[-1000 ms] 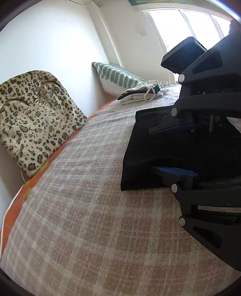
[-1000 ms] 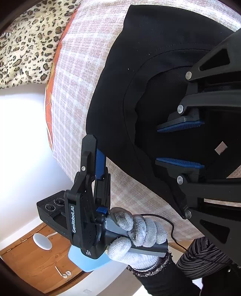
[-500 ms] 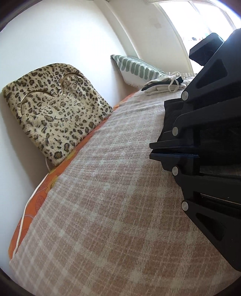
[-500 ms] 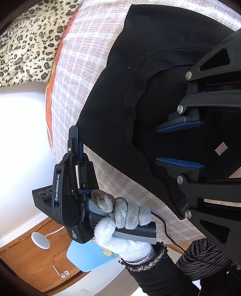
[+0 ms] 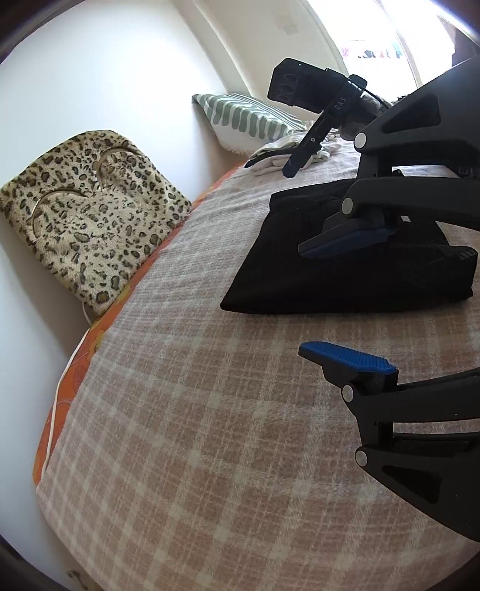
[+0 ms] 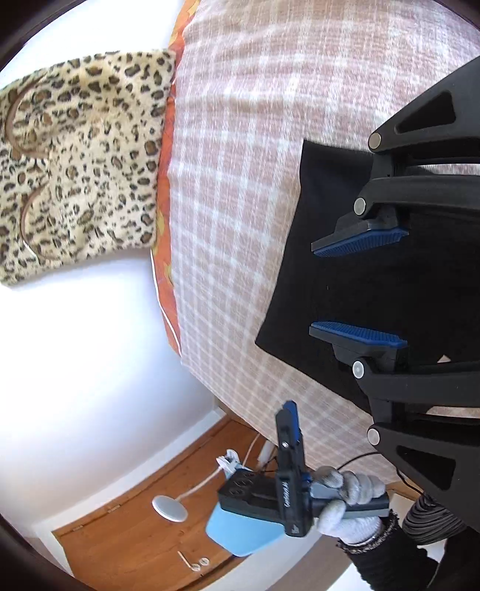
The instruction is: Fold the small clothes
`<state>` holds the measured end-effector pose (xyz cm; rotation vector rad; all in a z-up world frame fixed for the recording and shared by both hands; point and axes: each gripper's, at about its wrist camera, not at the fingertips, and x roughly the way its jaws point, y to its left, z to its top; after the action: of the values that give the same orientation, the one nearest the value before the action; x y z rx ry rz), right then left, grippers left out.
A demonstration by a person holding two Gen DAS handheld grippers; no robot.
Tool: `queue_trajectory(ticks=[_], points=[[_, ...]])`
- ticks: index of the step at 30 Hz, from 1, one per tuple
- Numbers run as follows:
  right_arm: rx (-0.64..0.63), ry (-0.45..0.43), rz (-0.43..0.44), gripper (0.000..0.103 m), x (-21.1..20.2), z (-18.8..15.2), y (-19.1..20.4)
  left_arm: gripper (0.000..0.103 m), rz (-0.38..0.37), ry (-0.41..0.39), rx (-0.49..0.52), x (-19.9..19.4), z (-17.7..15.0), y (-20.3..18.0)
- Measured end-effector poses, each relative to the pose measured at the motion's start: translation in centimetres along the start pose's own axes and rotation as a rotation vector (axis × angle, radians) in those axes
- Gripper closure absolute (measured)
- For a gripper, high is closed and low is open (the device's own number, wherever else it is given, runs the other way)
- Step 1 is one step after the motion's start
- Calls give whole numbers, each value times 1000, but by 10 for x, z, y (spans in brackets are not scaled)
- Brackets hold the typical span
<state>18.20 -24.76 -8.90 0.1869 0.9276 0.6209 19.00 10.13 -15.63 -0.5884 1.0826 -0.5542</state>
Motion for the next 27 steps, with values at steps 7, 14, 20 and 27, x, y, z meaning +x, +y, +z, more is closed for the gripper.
queue_trajectory(ticks=[7,14,20,27], points=[[239,6,15,46,-3,-9,-75,54,-26,38,-43,19,1,2],[312,67,113,46,15,-28,-95,54,-37,118,-93,21,-23,8],[333,51,177,47,23,-23,-104,54,-30,131,-159,0,-65,8],[365,48,240,49,39,-17,-100,41,-84,93,-194,-2,-84,5]])
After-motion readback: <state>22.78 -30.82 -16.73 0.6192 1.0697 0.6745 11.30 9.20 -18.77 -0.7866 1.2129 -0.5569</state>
